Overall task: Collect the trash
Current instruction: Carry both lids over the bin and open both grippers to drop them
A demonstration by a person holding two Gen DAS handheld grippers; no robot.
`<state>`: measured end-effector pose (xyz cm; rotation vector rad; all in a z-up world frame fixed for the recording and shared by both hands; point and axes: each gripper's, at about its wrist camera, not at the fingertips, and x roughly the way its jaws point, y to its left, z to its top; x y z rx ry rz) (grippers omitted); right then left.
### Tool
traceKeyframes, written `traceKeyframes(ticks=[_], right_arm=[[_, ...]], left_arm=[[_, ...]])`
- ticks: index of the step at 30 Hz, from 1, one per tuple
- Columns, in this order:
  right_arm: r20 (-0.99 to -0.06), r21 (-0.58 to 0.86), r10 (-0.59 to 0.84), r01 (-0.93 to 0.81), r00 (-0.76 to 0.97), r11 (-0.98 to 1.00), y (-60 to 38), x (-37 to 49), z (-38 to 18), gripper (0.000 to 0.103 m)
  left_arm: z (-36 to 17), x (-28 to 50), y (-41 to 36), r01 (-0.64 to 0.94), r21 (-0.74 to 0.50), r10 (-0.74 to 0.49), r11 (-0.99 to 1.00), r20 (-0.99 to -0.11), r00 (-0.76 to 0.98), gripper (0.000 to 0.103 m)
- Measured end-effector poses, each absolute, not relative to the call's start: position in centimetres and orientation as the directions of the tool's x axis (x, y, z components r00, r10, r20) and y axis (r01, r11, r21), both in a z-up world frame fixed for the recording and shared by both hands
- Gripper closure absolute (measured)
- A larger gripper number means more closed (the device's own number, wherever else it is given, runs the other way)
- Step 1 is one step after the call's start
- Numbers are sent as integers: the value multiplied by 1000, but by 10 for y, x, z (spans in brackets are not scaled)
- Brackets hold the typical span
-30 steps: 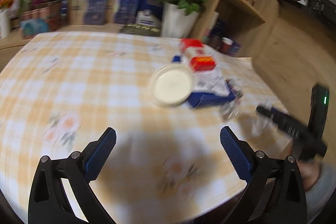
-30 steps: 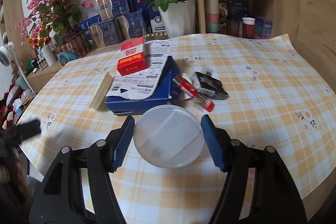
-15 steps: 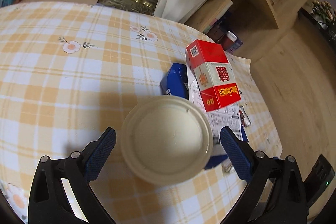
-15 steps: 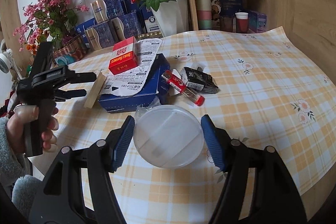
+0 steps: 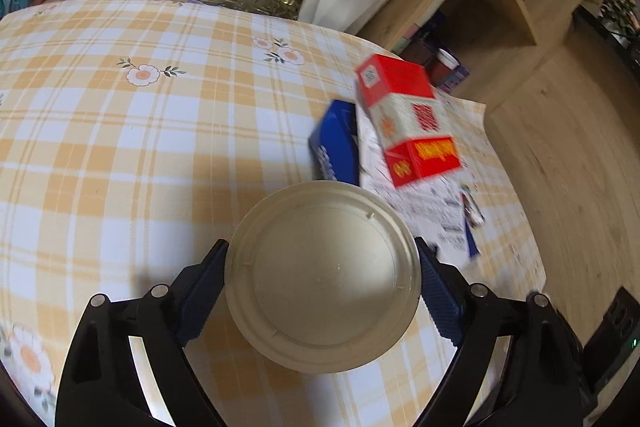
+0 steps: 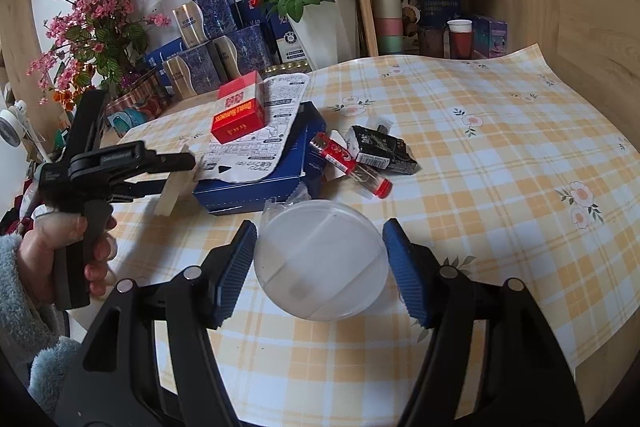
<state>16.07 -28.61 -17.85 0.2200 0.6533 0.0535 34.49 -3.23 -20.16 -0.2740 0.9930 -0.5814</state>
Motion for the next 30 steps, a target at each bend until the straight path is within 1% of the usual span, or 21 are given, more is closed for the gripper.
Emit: traceKeyframes(ticks=[4,11,17,23,30], right_arm=[[-586,217,130,0,800,976,-280,149,-170,37],[-558,217,153,-34,816,976,-271,110,-151,37],[-537,219,163,-50,828,975,-271,65,-139,37],[-527,232,179,-61,831,971,-272,29,-138,37],[-522,246,187,-63,832,967,-278,16,-139,37]], left_arm=[[-186,314,-27,370,-453,-581,811,-702,413,17],[-160,232,-27,469,-371,-573,801,-702,423,16],[-154,161,-30,526,-337,-582,781,-698,418,16],[-179,101,-42,540,-349,-579,766,-739,344,16],[-220,80,-60,522,-362,-540,773,-807,240,16]])
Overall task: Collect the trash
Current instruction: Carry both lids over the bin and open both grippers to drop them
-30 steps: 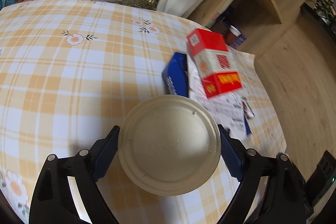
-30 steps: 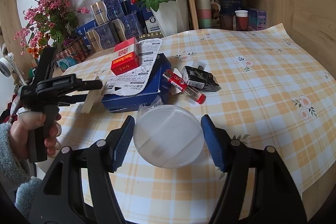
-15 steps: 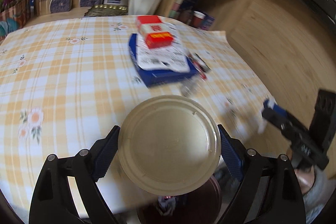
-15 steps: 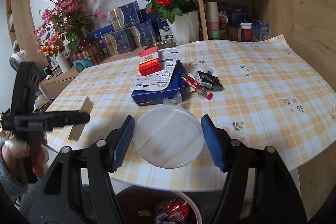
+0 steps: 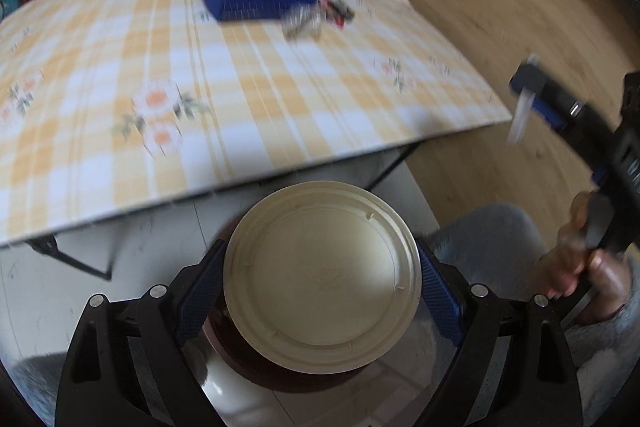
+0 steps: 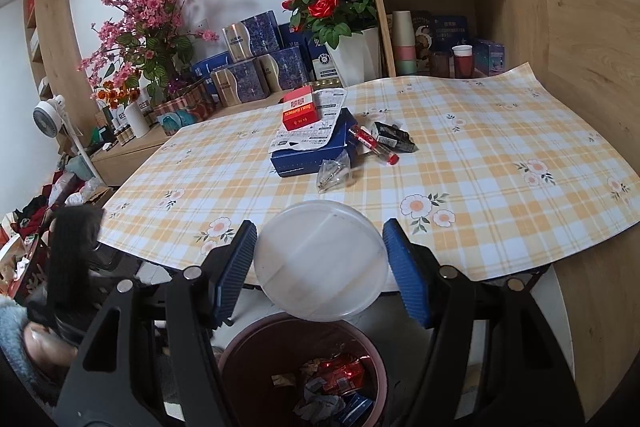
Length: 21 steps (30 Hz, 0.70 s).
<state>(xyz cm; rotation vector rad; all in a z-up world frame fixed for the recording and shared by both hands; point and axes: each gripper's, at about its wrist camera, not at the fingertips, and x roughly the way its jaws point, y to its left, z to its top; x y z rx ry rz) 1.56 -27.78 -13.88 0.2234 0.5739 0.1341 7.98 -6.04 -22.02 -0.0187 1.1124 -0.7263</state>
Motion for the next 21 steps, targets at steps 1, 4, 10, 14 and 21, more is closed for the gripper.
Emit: traceKeyframes(ticks=[1,4,10,14,21], right_arm=[[-521,249,188,-62,833,967,-278,15,-139,37],[-519,260,188,-56,834,964,-282,17,-139,37],[-531,266,189,-50,826,963,-282,20,-143,37],[-547,258,191,-52,815,965,-278,21,-148,37],[-592,243,211,-77,778,967,-258,22,-165,37]], left_arm=[[-225,79,-62,519,-365,-536,773,-814,225,16],[-242,81,-67,501,-390,-529,772,-832,167,13],[-245,90,-59,465,-380,-516,800,-831,209,6],[-228,100,-44,433,-366,-515,824,-803,301,6],[-184,90,4,378,-313,-476,871,-727,495,6]])
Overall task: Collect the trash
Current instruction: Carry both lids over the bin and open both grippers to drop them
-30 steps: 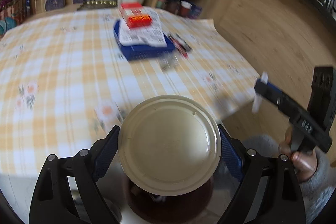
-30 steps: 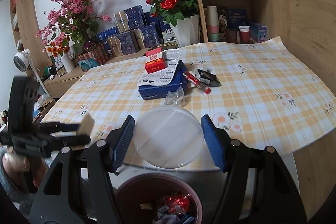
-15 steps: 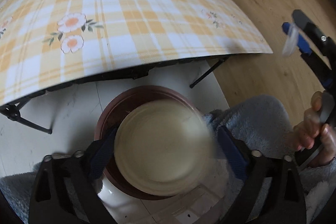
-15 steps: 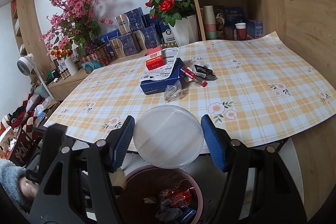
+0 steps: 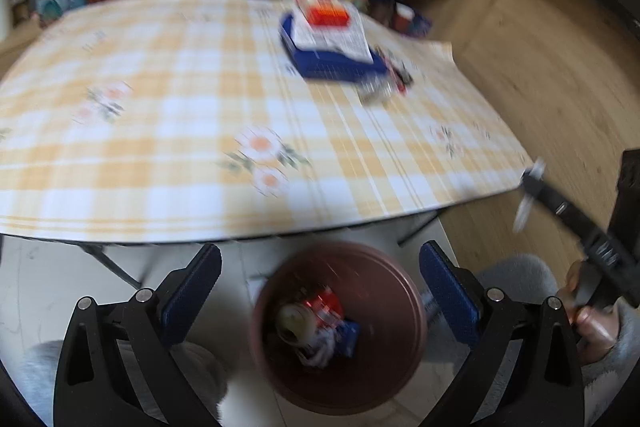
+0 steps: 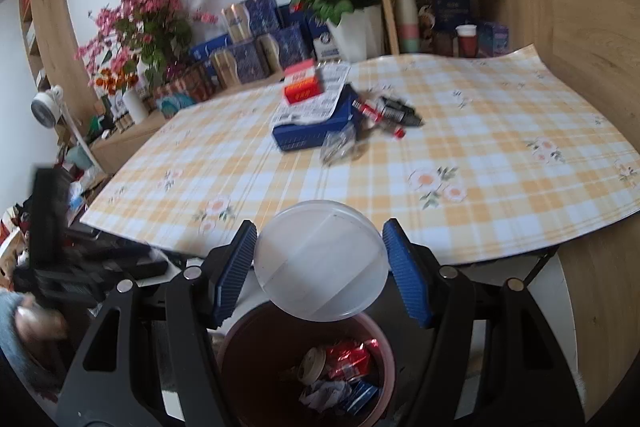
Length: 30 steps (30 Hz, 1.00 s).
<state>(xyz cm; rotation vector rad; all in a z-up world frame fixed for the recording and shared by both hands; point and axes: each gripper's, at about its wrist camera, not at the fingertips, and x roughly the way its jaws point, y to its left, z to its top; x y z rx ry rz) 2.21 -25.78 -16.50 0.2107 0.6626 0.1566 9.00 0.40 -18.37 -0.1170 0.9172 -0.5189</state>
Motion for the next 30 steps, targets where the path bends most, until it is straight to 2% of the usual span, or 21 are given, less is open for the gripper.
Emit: traceKeyframes(ticks=[6,12,19,30], right_arm=[[-643,231,256,-136,722,963,-227,24,-189,37],[-745,193,274,-198,608,961,-191,30,-227,37],[-841,148,237,-213,486,966,-175,36,-265,37],[-866,126,206,-200,455,972,-173,35,-274,36]], left_arm=[[-158,62,44,350,-214,-398,912,-673,624,6],[-156,40,65,335,-146,-352,931,-607,713,6],[-158,34,69,298,-147,-327,943,-571,753,6],[-165,40,79,258,-187,-318,948,-587,744,6]])
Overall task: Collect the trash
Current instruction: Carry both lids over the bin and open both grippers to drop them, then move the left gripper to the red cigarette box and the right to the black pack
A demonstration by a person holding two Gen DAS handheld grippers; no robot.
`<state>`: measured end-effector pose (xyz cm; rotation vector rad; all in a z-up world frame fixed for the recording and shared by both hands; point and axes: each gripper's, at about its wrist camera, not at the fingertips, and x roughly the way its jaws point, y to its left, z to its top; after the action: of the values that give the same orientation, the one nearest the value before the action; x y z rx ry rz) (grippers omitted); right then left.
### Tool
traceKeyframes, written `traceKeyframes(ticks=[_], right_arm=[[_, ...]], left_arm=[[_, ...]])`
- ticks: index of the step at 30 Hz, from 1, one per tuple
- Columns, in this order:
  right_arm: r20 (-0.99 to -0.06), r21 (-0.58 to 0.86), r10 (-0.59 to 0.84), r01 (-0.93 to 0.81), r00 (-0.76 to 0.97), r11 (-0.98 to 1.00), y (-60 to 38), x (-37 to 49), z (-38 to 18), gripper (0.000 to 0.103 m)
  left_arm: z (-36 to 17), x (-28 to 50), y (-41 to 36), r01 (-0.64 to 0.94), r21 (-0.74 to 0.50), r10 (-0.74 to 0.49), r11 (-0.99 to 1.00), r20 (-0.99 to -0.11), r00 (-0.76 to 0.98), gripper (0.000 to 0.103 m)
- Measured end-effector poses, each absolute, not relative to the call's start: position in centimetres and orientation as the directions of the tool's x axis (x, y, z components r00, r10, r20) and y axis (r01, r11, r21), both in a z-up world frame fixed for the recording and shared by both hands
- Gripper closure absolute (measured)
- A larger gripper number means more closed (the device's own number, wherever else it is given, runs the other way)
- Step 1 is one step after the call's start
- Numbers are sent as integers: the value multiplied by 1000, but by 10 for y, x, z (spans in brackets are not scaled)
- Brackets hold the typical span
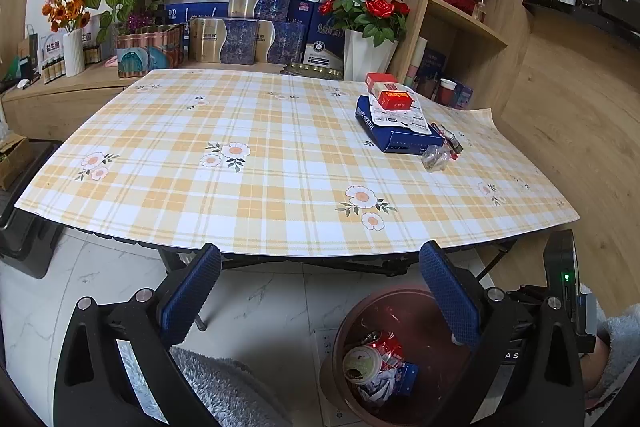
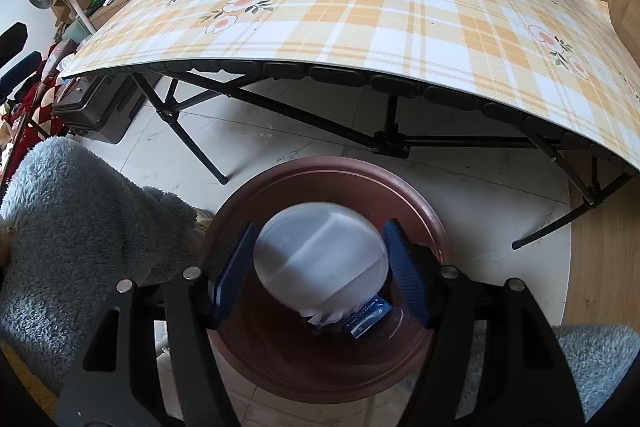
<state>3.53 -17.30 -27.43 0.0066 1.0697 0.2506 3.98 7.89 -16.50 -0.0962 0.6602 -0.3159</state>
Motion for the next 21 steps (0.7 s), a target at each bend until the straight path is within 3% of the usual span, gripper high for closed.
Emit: traceKeyframes(ticks=[1,4,7,21], right_arm=[[-866,125,206,-201,456,972,-173,36,-274,36],[-856,124,204,-195,476,973,-174,34,-270,16],[-832,140,219,-188,509,972,-180,33,-261,6],[-698,154,137,-40,703,987,-227,29,-205,6]], left_arm=[[-165,39,78,259,-185,-318,948,-586,745,6],[-165,39,78,259,-183,-317,948,-587,745,6],[-165,39,78,257,-185,-316,949,-585,746,6],[-165,38,75,261,-153,-300,953,-595,746,6]])
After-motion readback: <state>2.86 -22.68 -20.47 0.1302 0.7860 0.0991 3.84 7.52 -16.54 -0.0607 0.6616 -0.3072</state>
